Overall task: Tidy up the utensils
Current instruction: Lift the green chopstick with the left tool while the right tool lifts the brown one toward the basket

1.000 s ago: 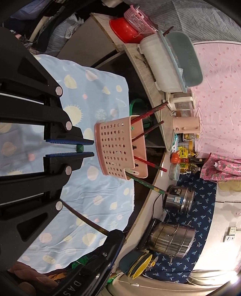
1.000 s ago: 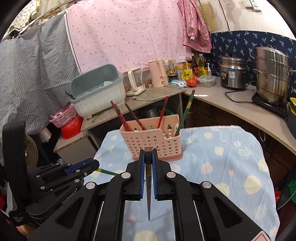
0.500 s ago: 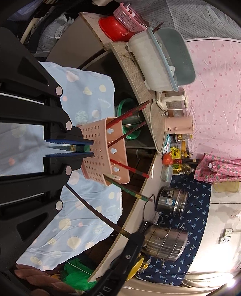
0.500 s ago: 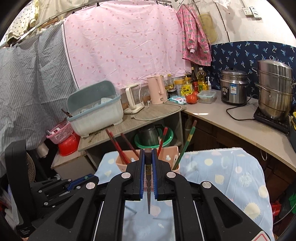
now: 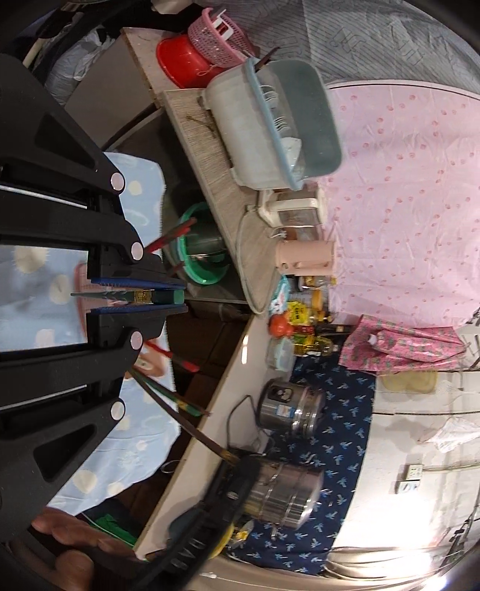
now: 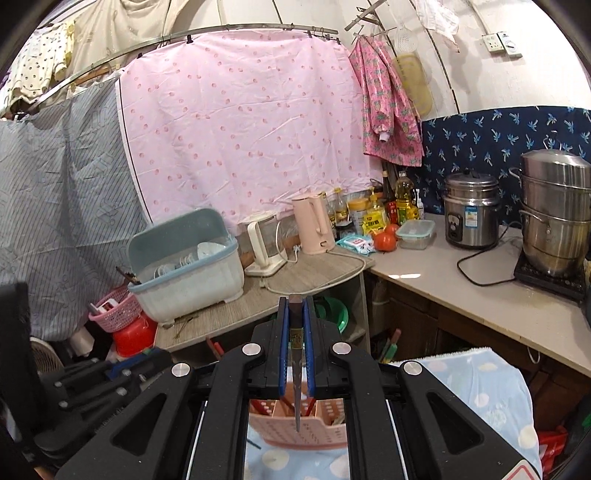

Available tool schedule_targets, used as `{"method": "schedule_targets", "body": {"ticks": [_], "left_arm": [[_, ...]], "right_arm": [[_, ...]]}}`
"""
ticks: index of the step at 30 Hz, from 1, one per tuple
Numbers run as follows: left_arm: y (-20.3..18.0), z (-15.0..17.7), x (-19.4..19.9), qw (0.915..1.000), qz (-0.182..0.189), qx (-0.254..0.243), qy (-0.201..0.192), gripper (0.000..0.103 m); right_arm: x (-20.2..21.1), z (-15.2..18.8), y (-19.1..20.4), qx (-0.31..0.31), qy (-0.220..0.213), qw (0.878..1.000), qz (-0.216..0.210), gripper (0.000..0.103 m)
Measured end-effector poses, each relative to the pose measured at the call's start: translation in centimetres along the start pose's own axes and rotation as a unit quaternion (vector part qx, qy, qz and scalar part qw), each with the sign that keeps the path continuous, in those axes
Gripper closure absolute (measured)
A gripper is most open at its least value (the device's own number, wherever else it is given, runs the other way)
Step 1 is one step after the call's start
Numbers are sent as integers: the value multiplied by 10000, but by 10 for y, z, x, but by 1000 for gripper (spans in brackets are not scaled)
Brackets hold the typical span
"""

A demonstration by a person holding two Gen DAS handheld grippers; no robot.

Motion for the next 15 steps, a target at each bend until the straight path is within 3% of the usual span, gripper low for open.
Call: {"method": "schedule_targets", "body": {"ticks": [7,15], "left_arm": [[8,-59,12,9984,-32,83,-557,96],[10,-82,9,9973,-18,83,-734,96]], "right_arm": [[-24,-6,-3,-83,1,9999,63,96],[-31,-22,0,-267,-90,9996,-88,96]]}}
Point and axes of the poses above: each gripper's, at about its wrist camera, not at the fingertips, and x roughly against the way its jaws point, y to its left, z to its underside, the point moved 10 cm from there along -x, roughly the way its jaws point, and after that the axes turned 5 degrees about z, right-handed, at the moved point
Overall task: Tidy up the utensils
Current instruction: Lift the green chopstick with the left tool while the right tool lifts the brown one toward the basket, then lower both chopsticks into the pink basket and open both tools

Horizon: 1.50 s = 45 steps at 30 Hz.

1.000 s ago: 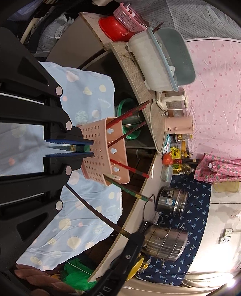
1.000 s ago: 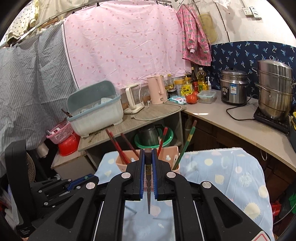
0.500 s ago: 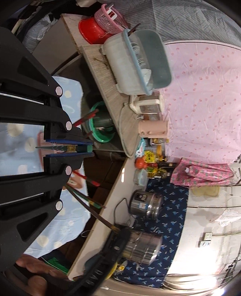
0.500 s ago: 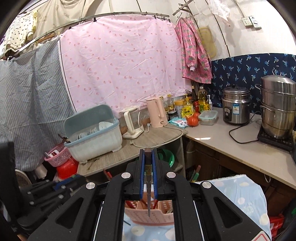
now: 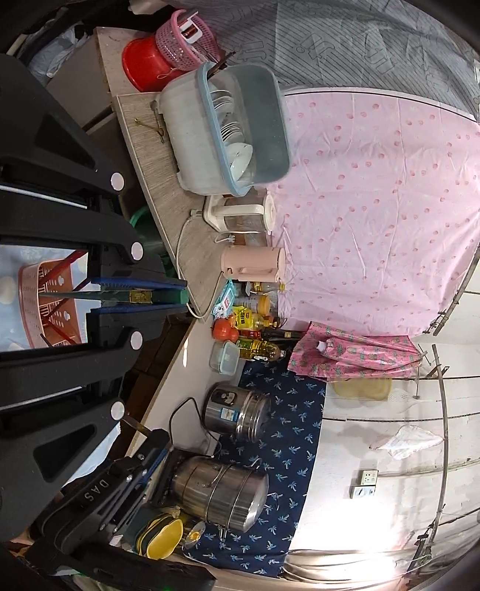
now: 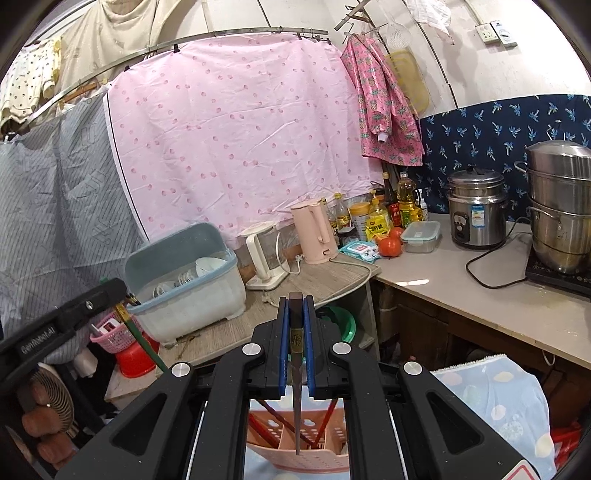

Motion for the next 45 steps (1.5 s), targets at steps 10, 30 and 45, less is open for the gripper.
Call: {"method": "schedule_targets", "body": {"ticks": [10,30,45], "left_arm": [[7,22,-25,9998,-33,92,196,96],[19,18,-31,9998,-91,195,36,96],[42,82,-54,9968,-372,530,470,48]], "right_arm": [[-23,9,0,-111,117,9999,-3,96],[-50,78,-10,-12,739,9971,180,96],[-42,100,-37,-216,820,9954,438,65]]}}
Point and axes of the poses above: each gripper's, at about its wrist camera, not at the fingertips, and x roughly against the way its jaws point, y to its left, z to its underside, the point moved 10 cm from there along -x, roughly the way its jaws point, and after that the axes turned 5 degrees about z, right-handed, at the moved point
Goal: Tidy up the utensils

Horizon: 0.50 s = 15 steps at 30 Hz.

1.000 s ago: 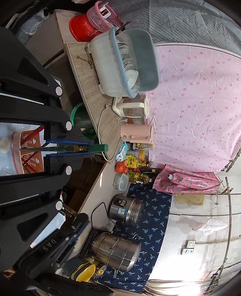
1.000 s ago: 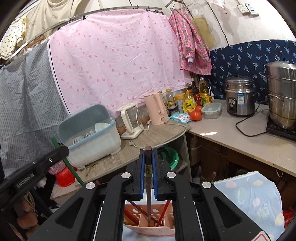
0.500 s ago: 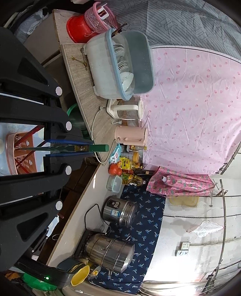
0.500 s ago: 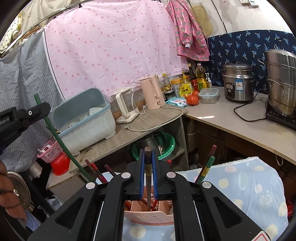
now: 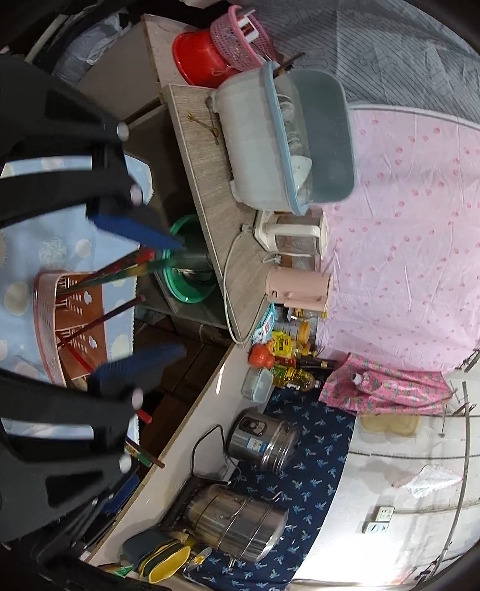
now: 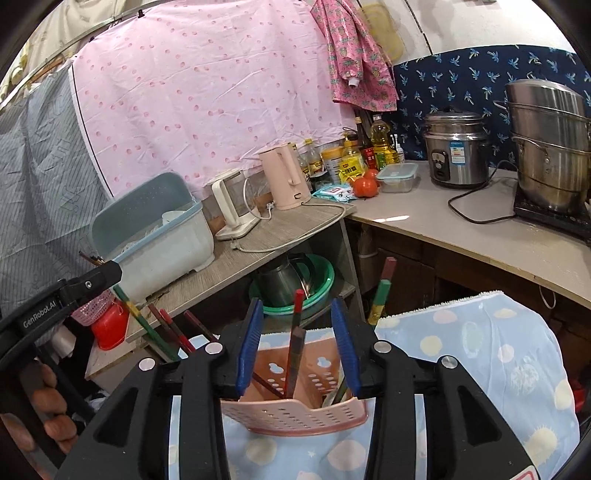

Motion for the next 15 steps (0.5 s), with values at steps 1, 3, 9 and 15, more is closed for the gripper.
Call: {"method": "schedule_targets", "body": {"ticks": [1,3,9,15], "left_arm": [[1,3,1,10000,10,5,22,48],[3,12,0,10000,-1,30,89,48],[5,39,-2,9994,-66,28,350,48],[3,60,-1,9986,-95,-11,520,48]], "right_arm": [[2,1,-1,3,-7,10000,15,64],[5,5,-2,14,9,10000,13,63],[9,19,-3,-20,123,9999,-15,63],[13,36,-4,-7,273,9996,-4,62]]}}
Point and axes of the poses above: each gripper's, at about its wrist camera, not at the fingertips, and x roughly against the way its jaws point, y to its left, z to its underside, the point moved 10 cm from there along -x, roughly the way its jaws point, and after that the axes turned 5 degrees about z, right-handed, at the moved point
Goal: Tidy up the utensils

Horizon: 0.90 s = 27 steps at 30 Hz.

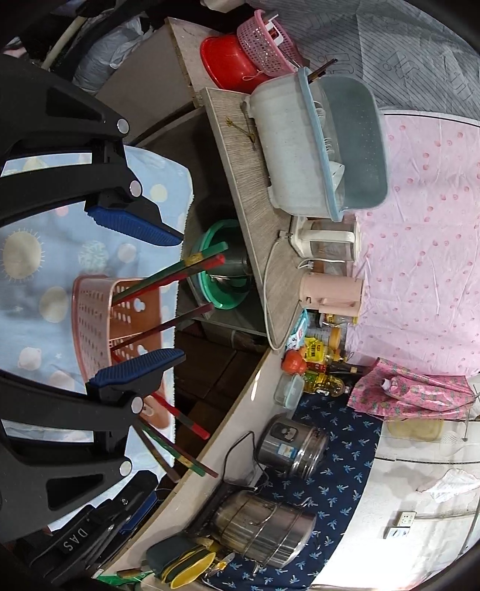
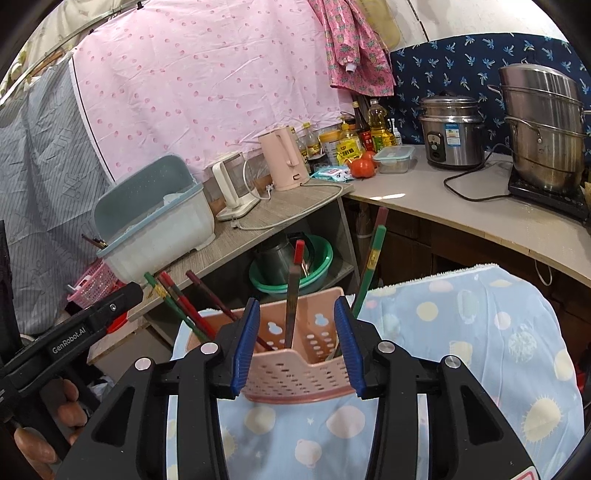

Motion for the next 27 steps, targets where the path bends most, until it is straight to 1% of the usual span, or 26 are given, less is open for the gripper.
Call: {"method": "schedule_targets", "body": {"ticks": [9,15,17,19,24,25,27], "left_arm": [[-4,30,2,9995,-145,-103,248,48],[-5,43,2,9990,-192,-147,373,48],[-5,47,3,9988,-206,-173,404,48],[-6,51,3,9986,-237,-207,434,48],[-5,61,4,9979,-291,-229,525,48],[-5,64,4,9978,-303,-228,553,47],[-4,69,4,9975,-334,-226,582,43]], "right_arm": [[5,26,4,211,176,9996,104,62],[9,41,8,358,276,9989,148,62],[10,44,8,391,286,9987,177,60],[13,46,7,417,274,9985,221,55],[20,49,7,507,274,9977,351,51],[21,50,7,530,279,9975,367,50],[23,53,7,589,278,9969,434,48]]}}
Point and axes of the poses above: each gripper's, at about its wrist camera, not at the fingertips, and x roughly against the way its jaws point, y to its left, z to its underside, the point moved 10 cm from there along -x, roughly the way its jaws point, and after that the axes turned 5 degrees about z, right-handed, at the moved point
